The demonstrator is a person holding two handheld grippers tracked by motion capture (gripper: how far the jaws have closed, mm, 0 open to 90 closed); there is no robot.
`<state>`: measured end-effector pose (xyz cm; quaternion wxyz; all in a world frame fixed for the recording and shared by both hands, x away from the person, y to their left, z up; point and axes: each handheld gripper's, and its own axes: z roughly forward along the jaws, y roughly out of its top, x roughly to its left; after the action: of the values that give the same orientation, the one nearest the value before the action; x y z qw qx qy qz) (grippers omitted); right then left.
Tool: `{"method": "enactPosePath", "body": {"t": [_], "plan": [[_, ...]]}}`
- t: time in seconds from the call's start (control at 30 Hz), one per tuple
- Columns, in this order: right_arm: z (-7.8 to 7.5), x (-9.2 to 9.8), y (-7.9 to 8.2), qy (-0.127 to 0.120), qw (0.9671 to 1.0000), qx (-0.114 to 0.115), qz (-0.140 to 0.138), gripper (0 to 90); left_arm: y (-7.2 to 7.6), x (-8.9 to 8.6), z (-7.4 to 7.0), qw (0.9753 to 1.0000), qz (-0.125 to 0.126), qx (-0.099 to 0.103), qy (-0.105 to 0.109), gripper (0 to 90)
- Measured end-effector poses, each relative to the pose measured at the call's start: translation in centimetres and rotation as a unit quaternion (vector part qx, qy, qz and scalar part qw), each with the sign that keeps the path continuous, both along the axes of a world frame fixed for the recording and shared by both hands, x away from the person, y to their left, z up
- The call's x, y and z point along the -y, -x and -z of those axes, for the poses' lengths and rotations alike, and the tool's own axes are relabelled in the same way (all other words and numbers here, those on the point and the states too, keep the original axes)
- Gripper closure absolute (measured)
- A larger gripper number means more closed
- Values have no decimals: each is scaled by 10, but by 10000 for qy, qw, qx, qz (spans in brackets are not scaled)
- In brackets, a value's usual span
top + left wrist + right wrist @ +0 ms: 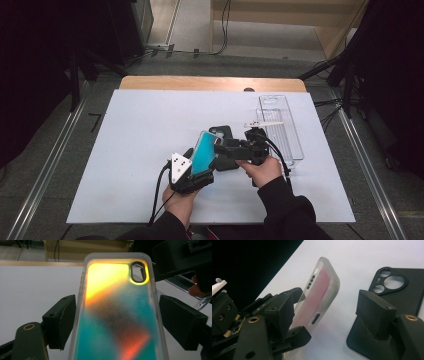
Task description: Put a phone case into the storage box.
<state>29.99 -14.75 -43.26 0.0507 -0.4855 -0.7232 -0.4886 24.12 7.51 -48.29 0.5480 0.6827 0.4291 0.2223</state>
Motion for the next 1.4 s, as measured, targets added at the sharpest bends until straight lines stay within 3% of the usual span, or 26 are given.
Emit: {"method": "enactPosePath", "body": {"t": [0.17, 0.37, 0.53, 0.6, 1.1, 1.17, 1.4], "plan": [[3, -7, -3, -3, 9999, -121, -55, 357, 2, 2, 0, 10000, 47, -5, 17, 172], [7, -11, -7, -169, 9991, -349, -148, 502, 3, 3, 0, 10000, 64, -10, 44, 172], [8, -12, -8, -135, 9988, -468, -110, 697, 4, 3, 0, 9999, 73, 0, 92, 172], [8, -11, -8, -255, 9982, -542, -100, 720, 4, 4, 0, 9999, 70, -2, 108, 172], [1, -10, -6, -435, 9971, -601, -144, 770, 4, 2, -1, 9995, 158, 15, 255, 171], [0, -10, -6, -432, 9972, -601, -136, 771, 2, 1, -1, 9989, 267, -110, 363, 170], [-6, -7, -4, -304, 9985, -448, -94, 775, -3, -3, -8, 9973, 425, -494, 333, 115]]}}
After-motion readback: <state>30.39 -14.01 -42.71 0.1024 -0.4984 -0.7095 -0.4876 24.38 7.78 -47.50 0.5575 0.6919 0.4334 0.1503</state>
